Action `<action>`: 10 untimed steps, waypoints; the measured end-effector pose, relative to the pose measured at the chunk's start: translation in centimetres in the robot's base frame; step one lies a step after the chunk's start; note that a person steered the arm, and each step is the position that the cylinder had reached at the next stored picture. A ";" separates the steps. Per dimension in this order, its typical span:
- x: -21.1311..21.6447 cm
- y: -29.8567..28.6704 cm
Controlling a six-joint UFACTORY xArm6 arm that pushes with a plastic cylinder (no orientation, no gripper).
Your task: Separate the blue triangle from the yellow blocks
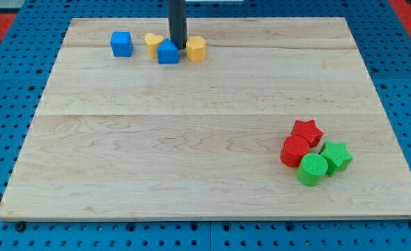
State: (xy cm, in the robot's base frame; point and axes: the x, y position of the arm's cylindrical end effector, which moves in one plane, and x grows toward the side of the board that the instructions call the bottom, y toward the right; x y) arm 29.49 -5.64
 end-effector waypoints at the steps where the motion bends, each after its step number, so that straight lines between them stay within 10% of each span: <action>1: 6.2 0.4; 3: 10.8 -10.3; 6: 0.9 -20.2; 8: -5.8 -17.6; 10: 0.8 -7.5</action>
State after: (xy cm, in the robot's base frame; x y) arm 30.31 -13.15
